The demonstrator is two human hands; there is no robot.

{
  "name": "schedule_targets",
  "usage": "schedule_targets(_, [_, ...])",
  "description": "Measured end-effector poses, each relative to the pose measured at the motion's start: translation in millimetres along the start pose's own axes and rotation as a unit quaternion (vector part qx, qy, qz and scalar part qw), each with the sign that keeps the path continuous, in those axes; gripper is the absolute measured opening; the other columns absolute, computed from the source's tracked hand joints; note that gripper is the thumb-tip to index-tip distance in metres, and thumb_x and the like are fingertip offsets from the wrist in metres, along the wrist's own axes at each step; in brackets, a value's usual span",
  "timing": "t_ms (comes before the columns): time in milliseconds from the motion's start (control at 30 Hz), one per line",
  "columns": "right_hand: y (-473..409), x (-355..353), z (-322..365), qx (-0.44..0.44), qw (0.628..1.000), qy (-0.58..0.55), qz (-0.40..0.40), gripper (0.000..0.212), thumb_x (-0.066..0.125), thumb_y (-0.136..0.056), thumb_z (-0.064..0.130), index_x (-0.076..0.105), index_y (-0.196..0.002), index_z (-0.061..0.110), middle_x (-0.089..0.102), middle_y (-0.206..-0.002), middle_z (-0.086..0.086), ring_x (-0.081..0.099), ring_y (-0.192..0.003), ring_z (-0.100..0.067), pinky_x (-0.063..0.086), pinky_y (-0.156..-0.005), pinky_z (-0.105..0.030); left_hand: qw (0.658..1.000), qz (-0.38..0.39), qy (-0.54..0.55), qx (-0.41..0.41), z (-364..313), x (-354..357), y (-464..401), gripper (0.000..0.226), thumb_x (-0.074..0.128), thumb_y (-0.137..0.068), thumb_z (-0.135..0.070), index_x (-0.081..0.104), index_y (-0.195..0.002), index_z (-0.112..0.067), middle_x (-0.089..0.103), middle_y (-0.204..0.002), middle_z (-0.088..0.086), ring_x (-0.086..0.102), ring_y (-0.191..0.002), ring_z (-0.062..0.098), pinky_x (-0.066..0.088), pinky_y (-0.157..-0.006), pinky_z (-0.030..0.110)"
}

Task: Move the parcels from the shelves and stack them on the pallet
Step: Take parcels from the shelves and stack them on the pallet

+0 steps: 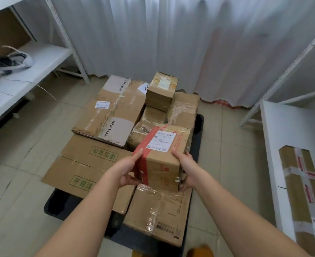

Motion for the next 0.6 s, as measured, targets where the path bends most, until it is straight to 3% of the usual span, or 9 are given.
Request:
schedule_targets(100, [-25.3, 8.8, 11.6, 0.016, 1.0, 0.013, 0.0, 0.083, 0.067, -0.082, 0.059, 0.018, -0.148, 0.049, 0.05, -0.112, -0.005, 0.051, -0.092, -0.035, 0.039, -0.087, -0.068, 0.999, -0.012, 0.034, -0.001, -9.5, -4.2, -25.0, 0.048, 0.064, -0.092, -0.044, 0.05, -0.124, -0.011, 0.06, -0.104, 0.013, 0.058, -0.098, 0.029, 0.057, -0.078, 0.049])
schedule_targets(233, [-65.0, 19.0, 34.8, 0.015, 0.999, 0.042, 0.024, 0.085, 0.065, -0.084, 0.059, 0.012, -0.15, 0.049, 0.051, -0.1, -0.002, 0.052, -0.081, -0.03, 0.046, -0.065, -0.053, 0.995, -0.046, 0.084, 0.001, -21.1, -3.2, -68.0, 0.041, 0.065, -0.093, -0.04, 0.055, -0.122, -0.012, 0.063, -0.104, 0.011, 0.058, -0.094, 0.023, 0.055, -0.07, 0.041])
schedule_targets(367, [-115.5, 20.8, 65.8, -0.007, 0.995, 0.068, 0.069, 0.083, 0.064, -0.084, 0.06, 0.013, -0.149, 0.051, 0.056, -0.11, -0.001, 0.059, -0.086, -0.026, 0.048, -0.052, -0.04, 0.989, -0.083, 0.12, 0.011, -35.6, 8.9, -118.8, 0.035, 0.065, -0.092, -0.04, 0.058, -0.118, -0.017, 0.061, -0.108, 0.006, 0.058, -0.095, 0.02, 0.054, -0.067, 0.036])
schedule_targets(433, [-144.2, 20.3, 83.1, -0.002, 0.993, 0.073, 0.089, 0.082, 0.066, -0.085, 0.057, 0.015, -0.148, 0.051, 0.056, -0.118, 0.0, 0.061, -0.091, -0.027, 0.054, -0.054, -0.042, 0.986, -0.099, 0.13, 0.027, -47.8, 16.3, -146.2, 0.031, 0.065, -0.092, -0.037, 0.061, -0.115, -0.018, 0.064, -0.105, 0.005, 0.06, -0.091, 0.017, 0.054, -0.069, 0.035])
schedule_targets(533, [-193.9, 16.8, 112.8, 0.008, 0.991, 0.084, 0.099, 0.067, 0.067, -0.089, 0.046, 0.03, -0.145, 0.043, 0.061, -0.116, 0.004, 0.063, -0.099, -0.025, 0.057, -0.076, -0.052, 0.981, -0.125, 0.139, 0.056, -69.7, 21.2, -195.5, 0.033, 0.069, -0.089, -0.033, 0.064, -0.116, -0.015, 0.064, -0.102, 0.003, 0.059, -0.088, 0.015, 0.053, -0.073, 0.033])
schedule_targets(600, [-222.8, 17.3, 132.9, 0.003, 0.987, 0.112, 0.113, 0.047, 0.062, -0.095, 0.035, 0.041, -0.137, 0.035, 0.06, -0.104, 0.011, 0.06, -0.088, -0.014, 0.057, -0.065, -0.038, 0.978, -0.133, 0.15, 0.064, -80.4, 20.5, -227.9, 0.04, 0.07, -0.089, -0.03, 0.063, -0.123, -0.012, 0.063, -0.093, 0.001, 0.058, -0.084, 0.014, 0.051, -0.069, 0.031])
Point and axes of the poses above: each hand's wrist, its own y-axis away from the middle knuckle, its own x-axis out of the palm, z = x × y, the point moved 6 cm from there along -y, towards the middle knuckle
